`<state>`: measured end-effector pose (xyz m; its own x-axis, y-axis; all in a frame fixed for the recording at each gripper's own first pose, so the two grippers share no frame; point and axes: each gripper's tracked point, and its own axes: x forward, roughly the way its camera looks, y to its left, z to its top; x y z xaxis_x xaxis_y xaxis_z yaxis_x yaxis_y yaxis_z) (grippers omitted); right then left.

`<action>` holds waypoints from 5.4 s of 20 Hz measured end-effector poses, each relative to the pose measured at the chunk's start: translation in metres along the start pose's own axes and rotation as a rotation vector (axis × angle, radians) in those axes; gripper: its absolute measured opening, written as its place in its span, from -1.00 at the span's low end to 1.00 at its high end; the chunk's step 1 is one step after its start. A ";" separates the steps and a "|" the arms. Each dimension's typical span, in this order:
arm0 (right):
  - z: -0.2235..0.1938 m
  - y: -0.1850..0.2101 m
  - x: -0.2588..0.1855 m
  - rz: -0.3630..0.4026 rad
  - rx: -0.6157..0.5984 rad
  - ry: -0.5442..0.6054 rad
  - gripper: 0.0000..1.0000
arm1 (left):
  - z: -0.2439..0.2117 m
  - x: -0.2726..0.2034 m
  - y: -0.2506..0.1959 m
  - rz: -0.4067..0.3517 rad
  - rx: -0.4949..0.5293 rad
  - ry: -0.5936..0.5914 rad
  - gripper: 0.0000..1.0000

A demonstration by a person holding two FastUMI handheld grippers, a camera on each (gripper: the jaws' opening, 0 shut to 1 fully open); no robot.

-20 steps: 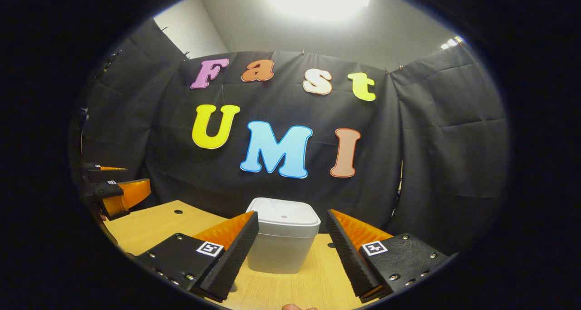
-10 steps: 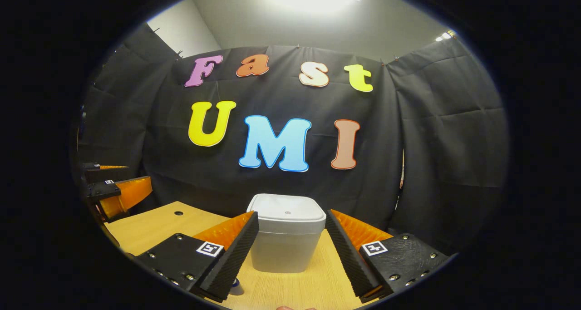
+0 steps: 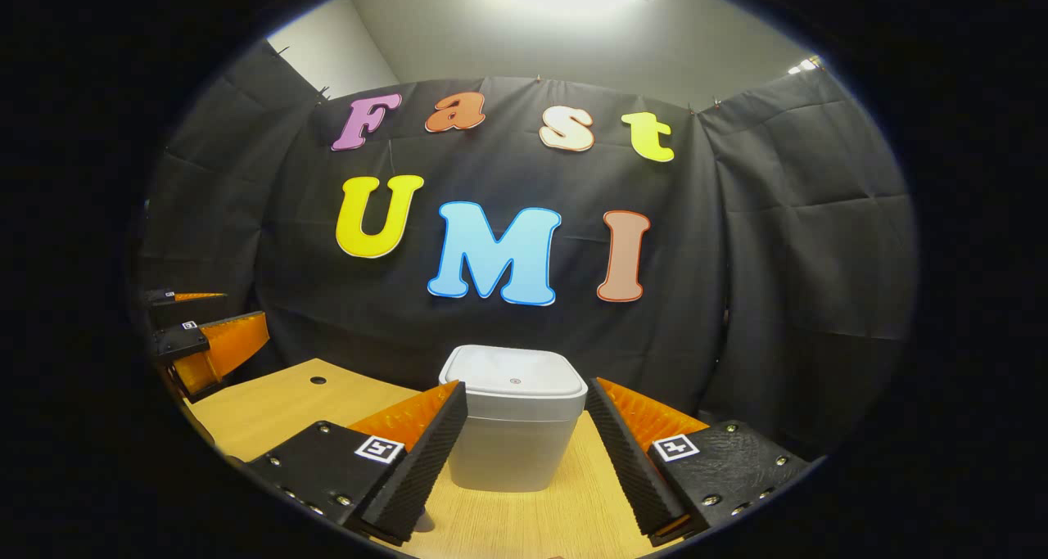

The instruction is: Press the lid of the desktop garbage bin to open it, pick up the crumpled paper on the desktop and throw it into the bin, then pick up the pop can on the desktop and drop it into the bin, and finally close the garbage bin lid.

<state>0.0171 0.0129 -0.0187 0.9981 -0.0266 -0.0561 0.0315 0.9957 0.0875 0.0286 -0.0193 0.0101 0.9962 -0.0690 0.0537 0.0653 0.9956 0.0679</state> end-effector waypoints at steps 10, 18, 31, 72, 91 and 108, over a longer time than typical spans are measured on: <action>-0.015 0.008 0.019 0.028 0.013 0.048 0.11 | -0.008 0.009 0.005 -0.004 -0.020 0.009 0.99; -0.028 0.005 0.035 -0.009 0.069 0.085 -0.77 | -0.013 0.016 0.005 -0.009 -0.014 0.016 0.99; -0.050 -0.001 0.087 0.020 0.136 0.141 -0.98 | -0.026 0.031 0.023 0.022 -0.034 0.040 0.99; 0.007 0.008 0.182 0.017 0.101 -0.005 -0.99 | -0.054 0.015 0.047 0.111 -0.068 0.108 0.92; 0.001 0.027 0.107 0.055 0.023 -0.012 -0.89 | -0.130 0.000 0.038 0.067 -0.050 0.230 0.92; -0.002 0.040 0.042 0.085 -0.022 -0.022 0.50 | -0.305 0.009 0.043 0.021 -0.051 0.578 0.93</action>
<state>0.0604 0.0522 -0.0197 0.9980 0.0560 -0.0278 -0.0540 0.9962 0.0689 0.0576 0.0422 -0.2900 0.8663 -0.0177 -0.4992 0.0339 0.9992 0.0233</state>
